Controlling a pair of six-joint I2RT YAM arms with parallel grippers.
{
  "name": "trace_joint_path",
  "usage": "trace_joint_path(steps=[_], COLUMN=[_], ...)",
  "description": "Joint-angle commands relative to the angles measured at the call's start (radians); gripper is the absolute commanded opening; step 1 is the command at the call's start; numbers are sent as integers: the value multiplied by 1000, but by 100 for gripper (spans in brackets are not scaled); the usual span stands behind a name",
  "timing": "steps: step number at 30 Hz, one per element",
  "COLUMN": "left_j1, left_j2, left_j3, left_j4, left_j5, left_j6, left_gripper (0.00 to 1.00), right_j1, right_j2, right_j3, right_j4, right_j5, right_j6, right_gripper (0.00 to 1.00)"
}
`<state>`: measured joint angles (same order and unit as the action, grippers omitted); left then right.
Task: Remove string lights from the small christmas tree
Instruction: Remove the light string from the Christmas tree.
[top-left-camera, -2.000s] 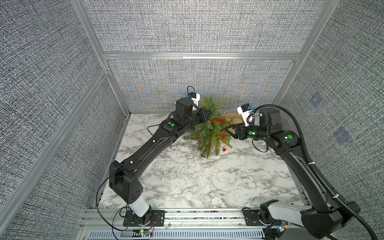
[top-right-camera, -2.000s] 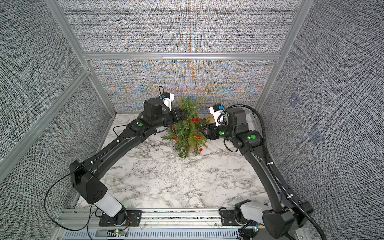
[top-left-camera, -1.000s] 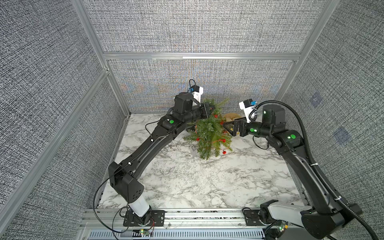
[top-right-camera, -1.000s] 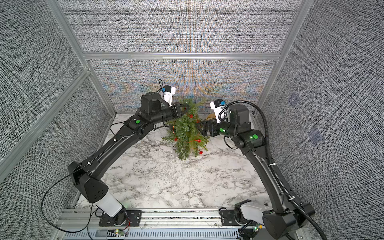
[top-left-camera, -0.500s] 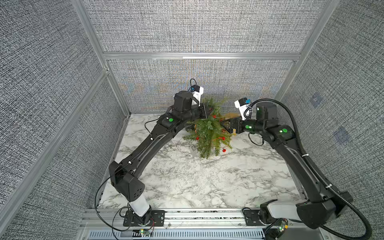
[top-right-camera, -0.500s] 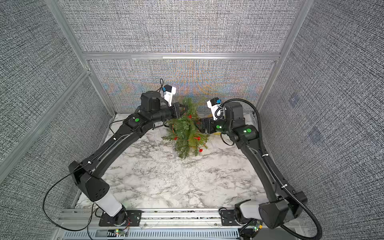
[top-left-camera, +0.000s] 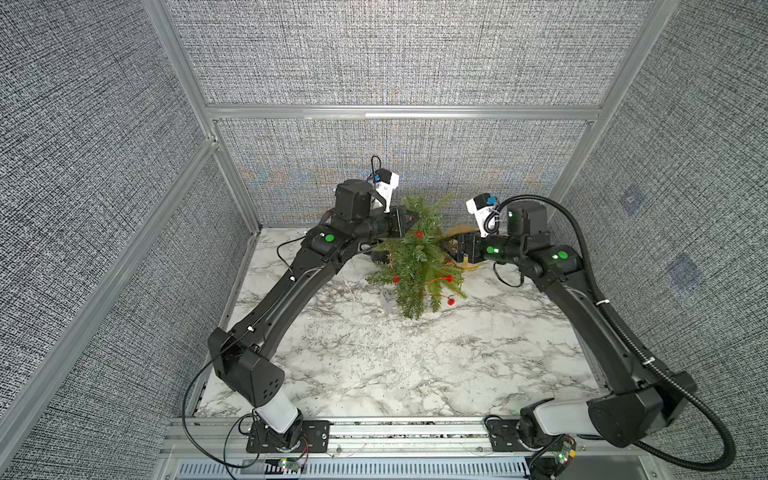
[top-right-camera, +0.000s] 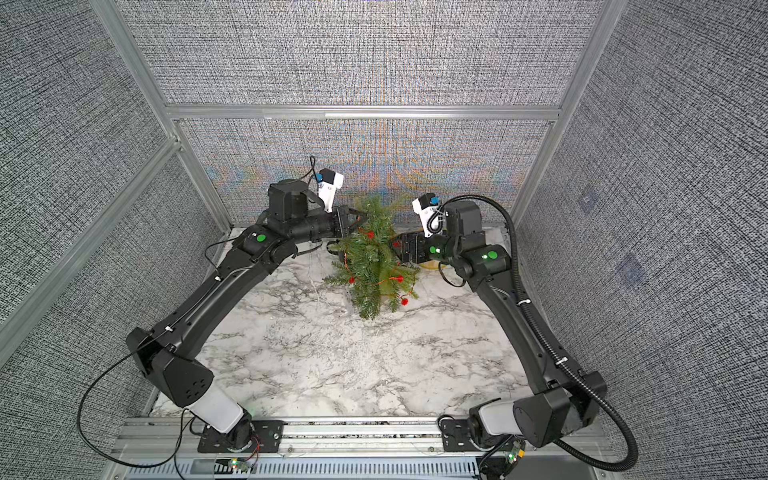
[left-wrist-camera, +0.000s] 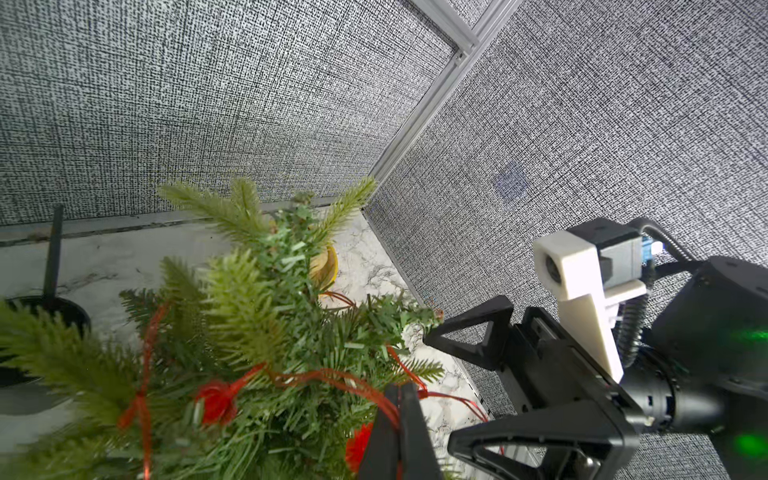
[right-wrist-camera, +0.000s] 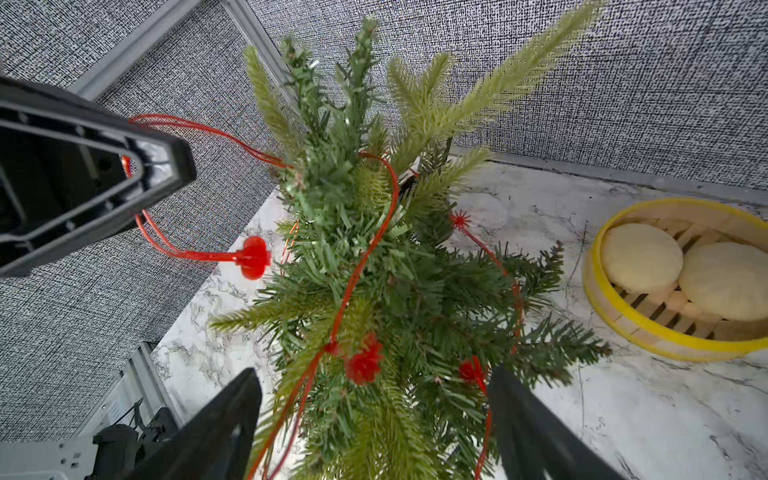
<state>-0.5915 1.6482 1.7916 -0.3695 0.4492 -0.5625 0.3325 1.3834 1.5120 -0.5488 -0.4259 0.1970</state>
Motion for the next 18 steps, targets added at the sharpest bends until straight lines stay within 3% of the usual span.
trace_joint_path(steps=[1,18], left_j1=[13,91], left_j2=[-5,10], left_j3=[8,85], left_j4=[-29,-174], left_j5=[39,66], left_j6=[53,185], left_gripper=[0,0], right_j1=[0,0], right_j2=[4,31], right_j3=[9,13], right_j4=[6,8], right_j5=[4,12], right_j6=[6,7], right_gripper=[85,82])
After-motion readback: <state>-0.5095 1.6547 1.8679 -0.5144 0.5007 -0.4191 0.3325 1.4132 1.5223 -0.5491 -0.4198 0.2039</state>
